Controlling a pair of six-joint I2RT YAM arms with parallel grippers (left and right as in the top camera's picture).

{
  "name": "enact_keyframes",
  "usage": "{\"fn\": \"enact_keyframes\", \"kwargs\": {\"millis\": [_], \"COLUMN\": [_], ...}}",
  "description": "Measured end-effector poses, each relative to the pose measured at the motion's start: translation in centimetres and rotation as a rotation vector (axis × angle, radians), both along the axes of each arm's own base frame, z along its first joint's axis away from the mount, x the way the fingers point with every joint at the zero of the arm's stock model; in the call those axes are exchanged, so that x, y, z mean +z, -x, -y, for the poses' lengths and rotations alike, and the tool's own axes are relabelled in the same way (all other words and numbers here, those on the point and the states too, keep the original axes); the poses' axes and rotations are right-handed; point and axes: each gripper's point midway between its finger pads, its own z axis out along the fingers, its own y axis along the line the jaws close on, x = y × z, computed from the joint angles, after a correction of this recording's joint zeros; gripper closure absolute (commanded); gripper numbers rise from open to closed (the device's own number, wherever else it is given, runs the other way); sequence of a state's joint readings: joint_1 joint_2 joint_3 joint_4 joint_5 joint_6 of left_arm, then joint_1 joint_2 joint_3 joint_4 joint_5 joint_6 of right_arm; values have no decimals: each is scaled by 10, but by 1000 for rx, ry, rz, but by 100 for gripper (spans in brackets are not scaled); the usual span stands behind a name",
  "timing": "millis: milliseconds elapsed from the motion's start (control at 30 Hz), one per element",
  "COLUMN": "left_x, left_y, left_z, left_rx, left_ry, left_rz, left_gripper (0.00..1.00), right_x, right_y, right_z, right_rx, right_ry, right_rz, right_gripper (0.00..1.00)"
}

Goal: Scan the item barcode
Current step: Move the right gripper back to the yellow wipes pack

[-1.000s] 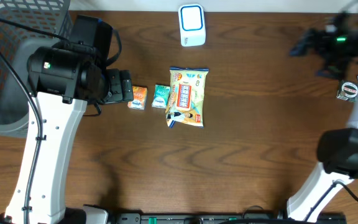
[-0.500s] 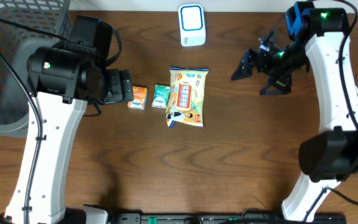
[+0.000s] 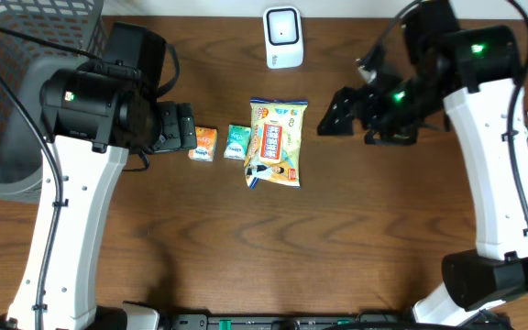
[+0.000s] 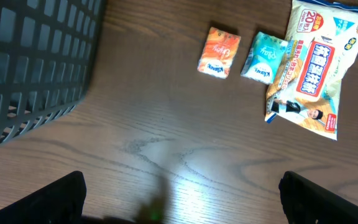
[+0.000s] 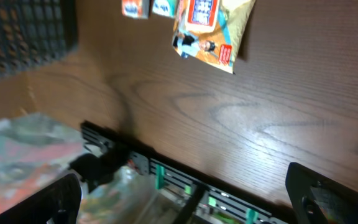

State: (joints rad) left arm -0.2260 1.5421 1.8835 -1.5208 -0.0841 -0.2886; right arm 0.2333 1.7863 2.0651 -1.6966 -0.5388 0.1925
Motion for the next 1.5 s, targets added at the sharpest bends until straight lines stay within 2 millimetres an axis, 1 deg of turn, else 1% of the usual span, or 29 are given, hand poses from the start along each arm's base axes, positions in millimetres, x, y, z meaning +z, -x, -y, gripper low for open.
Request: {"fn": "enact_keyframes", "kwargs": {"millis": [133,233,400,567,600,667,700,767,800,833,933,1000,1067,1100,1133,1267,1367,1400,1433,1500], "left_x": [0,0,0,0,0,0,0,0,0,0,0,0,0,0,0,0,0,0,0,0], "left_y": [0,0,0,0,0,0,0,0,0,0,0,0,0,0,0,0,0,0,0,0], "left_z": [0,0,0,0,0,0,0,0,0,0,0,0,0,0,0,0,0,0,0,0], "left_rx": [0,0,0,0,0,0,0,0,0,0,0,0,0,0,0,0,0,0,0,0], "left_ry": [0,0,0,0,0,0,0,0,0,0,0,0,0,0,0,0,0,0,0,0], "left_rz": [0,0,0,0,0,0,0,0,0,0,0,0,0,0,0,1,0,0,1,1], "left_gripper": [2,2,2,2,2,2,2,2,2,2,2,2,2,2,2,2,2,2,3,2], "right_x": [-6,-11,-16,-17,-17,-16,-15,-15,-16,-18,-26,-34,-46,-53,-61,-95,-119,-128,-137,-145], "right_y": [8,10,5,-8,-11,-20,-23,-30,-34,-37,-47,-55,-62,-66,-69,-82,-87,-86,-88,-90], "right_z": [-10,-11,-5,2,2,1,1,1,1,2,1,-1,-3,-4,-6,-17,-32,-38,-44,-49], "right_rx": [56,77,82,66,66,73,73,78,79,78,69,61,50,42,32,15,17,17,-5,-40], "right_ry": [63,112,186,234,236,237,239,246,253,258,269,267,264,262,259,211,124,84,43,2], "right_rz": [16,27,62,116,134,176,190,227,239,250,272,288,296,299,299,312,322,315,315,312], "right_gripper": [1,1,1,1,4,29,34,40,37,31,26,23,10,2,1,1,1,1,1,1]}}
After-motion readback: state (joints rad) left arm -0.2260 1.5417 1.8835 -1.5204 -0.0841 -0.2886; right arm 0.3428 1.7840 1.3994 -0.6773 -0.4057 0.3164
